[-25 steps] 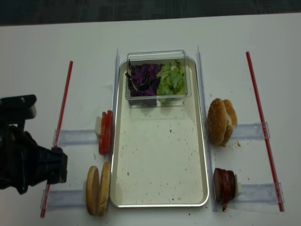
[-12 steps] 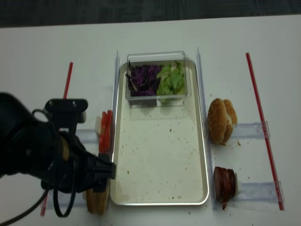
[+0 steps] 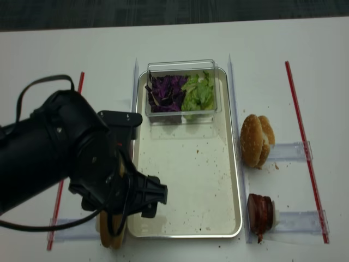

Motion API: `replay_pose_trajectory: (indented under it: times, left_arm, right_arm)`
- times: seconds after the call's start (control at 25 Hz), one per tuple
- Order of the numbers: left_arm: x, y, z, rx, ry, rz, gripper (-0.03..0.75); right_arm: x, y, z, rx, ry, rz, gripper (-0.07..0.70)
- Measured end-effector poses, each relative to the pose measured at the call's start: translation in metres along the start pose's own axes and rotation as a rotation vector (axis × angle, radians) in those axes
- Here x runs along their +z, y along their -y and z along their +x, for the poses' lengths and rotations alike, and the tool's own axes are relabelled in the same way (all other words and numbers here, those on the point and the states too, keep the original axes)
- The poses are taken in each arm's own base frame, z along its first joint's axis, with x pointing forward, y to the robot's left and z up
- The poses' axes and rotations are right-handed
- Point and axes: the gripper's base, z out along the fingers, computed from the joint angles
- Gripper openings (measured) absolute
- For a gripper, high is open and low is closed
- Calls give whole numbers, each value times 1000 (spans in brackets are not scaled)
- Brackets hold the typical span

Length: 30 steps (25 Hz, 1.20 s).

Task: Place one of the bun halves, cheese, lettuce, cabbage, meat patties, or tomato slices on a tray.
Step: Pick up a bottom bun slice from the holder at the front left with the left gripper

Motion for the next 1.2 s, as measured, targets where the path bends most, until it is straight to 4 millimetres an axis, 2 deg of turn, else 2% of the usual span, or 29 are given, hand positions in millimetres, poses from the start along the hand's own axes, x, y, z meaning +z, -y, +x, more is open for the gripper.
replay_pose_trajectory:
  times: [0.36, 0.72, 0.96, 1.2]
  left_arm:
    - [3, 3, -2, -4, 6, 13, 582]
    - [27, 7, -6, 2, -59, -46, 576]
    - [36, 6, -10, 17, -73, -85, 530]
    - [44, -4, -14, -1, -93, -100, 493]
  right_arm:
    - [0, 0, 0, 0, 0, 0, 692]
    - [0, 0, 0, 0, 0, 0, 692]
    - [0, 0, 0, 0, 0, 0, 692]
    - [0, 0, 0, 0, 0, 0, 692]
